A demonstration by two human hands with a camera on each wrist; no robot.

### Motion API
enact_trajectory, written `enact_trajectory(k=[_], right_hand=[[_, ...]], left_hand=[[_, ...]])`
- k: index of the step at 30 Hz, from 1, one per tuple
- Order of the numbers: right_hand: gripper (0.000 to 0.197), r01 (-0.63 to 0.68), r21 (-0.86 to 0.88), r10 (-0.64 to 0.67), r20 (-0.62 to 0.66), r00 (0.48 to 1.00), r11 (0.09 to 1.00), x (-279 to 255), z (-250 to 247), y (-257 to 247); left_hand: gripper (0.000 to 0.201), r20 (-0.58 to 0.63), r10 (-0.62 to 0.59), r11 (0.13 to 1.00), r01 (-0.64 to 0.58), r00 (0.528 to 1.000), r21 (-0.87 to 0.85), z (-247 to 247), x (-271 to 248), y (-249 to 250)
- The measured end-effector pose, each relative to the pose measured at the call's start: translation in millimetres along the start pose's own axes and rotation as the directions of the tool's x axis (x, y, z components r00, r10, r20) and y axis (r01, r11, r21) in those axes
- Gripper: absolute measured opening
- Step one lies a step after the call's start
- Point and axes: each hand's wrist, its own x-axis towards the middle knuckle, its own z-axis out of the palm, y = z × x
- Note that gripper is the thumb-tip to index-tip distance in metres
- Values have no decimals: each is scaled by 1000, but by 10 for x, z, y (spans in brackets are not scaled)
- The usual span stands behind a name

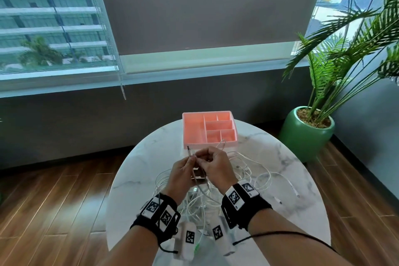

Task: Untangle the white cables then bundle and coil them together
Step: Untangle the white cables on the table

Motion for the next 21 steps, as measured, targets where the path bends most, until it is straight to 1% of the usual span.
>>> enact_trajectory(k=[2,4,5,6,8,10,12,13,15,16,19,20,21], right_hand=[[8,-14,71,10,47,999,997,-46,2,2],[18,-24,135,2,161,987,991,-103,-12,45],[25,-14,109,-10,218,976,994,-143,-29,74],[30,2,63,-18,257,966,998,-182,-55,119],[35,38,-59,-20,285,958,998,-261,-136,200],[26,78,-236,-10,278,961,969,-301,-274,291],[11,116,-435,17,290,957,893,-290,-461,415],[8,132,-522,34,296,954,843,-280,-567,472],[8,141,-652,52,267,962,745,-263,-778,609],[7,125,-702,52,226,973,702,-246,-891,696],[8,-43,-825,90,9,996,563,-179,-1194,875],[9,-99,-835,96,-55,994,542,-145,-1262,909],[10,-140,-824,103,-99,990,549,-113,-1301,906]], left_hand=[[38,-2,5,1000,-5,1000,-22,-8,10,-12],[40,-45,19,998,-22,999,-52,-19,24,-8],[41,-79,28,997,-34,996,-73,-28,36,-4],[41,-115,33,993,-46,993,-106,-45,47,2],[36,-189,35,971,-79,981,-226,-94,75,16],[33,-248,31,937,-114,968,-329,-158,101,60],[34,-313,15,934,-126,950,-336,-231,133,91],[33,-344,19,941,-134,939,-312,-270,146,102],[33,-380,36,950,-150,924,-276,-336,176,116],[34,-388,45,952,-157,921,-262,-364,182,126],[35,-389,71,960,-169,918,-224,-406,163,156],[35,-378,74,963,-165,923,-214,-404,147,169],[34,-364,76,968,-156,928,-197,-396,132,173]])
